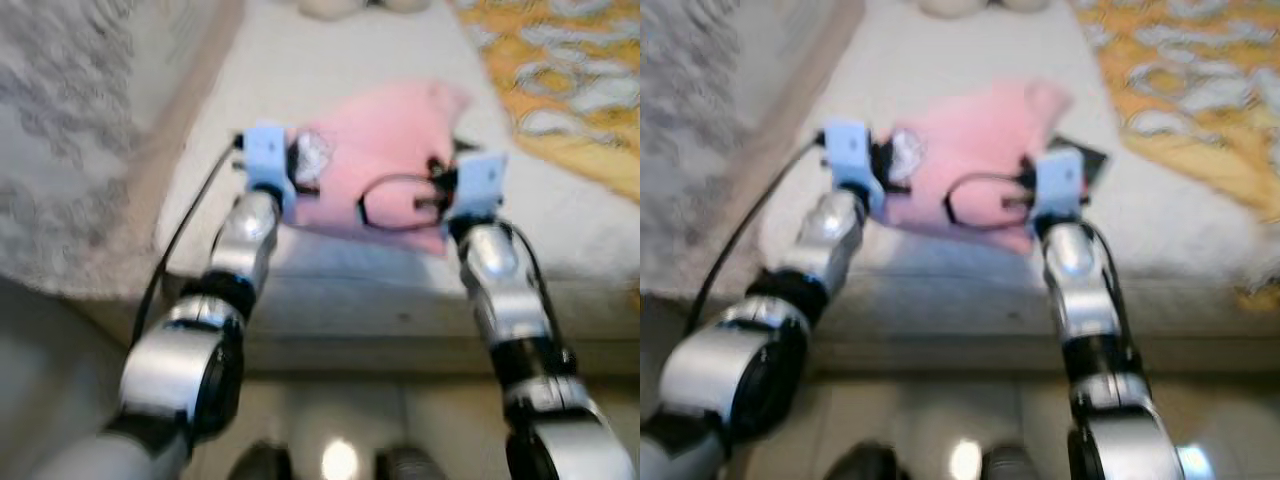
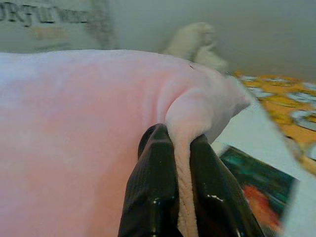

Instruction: Clean up the room

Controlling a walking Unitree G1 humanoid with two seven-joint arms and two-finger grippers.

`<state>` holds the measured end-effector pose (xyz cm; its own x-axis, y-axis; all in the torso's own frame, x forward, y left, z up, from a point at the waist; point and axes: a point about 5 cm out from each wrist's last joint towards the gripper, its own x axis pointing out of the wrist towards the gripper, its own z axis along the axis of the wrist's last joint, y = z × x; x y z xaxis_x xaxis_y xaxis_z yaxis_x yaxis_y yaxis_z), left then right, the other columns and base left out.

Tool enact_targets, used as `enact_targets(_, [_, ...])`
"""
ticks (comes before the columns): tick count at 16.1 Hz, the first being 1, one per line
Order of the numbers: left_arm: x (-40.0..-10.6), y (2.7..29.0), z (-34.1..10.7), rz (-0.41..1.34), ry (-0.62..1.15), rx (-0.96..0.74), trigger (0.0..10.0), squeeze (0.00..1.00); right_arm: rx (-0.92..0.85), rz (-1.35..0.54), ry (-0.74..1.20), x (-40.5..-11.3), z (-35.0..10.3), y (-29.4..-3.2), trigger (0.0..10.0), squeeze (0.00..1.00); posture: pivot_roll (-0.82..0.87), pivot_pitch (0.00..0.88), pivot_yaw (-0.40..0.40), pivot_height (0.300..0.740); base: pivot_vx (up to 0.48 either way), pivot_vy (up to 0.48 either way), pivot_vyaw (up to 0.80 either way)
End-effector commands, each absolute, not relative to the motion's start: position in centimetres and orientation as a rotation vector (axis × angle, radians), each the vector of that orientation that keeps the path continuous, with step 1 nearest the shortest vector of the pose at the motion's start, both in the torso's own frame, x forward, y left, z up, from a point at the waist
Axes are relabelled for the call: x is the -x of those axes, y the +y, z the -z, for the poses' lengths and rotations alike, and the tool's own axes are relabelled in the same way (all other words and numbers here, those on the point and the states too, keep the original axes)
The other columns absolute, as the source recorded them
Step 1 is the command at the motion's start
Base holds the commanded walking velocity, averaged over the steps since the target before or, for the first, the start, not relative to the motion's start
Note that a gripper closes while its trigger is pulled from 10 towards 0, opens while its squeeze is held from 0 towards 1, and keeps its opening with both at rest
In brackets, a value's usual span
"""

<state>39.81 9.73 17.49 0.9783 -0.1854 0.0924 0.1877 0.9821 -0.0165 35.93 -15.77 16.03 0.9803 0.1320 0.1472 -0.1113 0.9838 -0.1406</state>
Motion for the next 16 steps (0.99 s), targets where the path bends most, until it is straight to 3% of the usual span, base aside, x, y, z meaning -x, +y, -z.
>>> enact_targets(1, [-40.2, 10.9, -19.1, 0.104, -0.148, 0.063, 10.0, 0.00, 0.155, -0.053, -0.178, -36.0, -16.6, -17.9, 10.0, 0.13, -0.20, 0.000, 0.048, 0.697, 0.480, 0.000, 0.60])
enact_targets(3, [-40.3, 11.0, -19.2, 0.098, -0.149, 0.067, 10.0, 0.00, 0.172, -0.071, -0.178, -36.2, -16.7, -17.5, 10.0, 0.12, -0.20, 0.000, 0.047, 0.697, 0.480, 0.000, 0.57])
enact_targets(16, [-40.9, 12.8, -19.6, -0.017, -0.112, 0.110, 10.0, 0.00, 0.186, -0.092, -0.134, -37.1, -16.4, -17.8, 10.0, 0.09, -0.20, 0.000, 0.046, 0.697, 0.480, 0.000, 0.00])
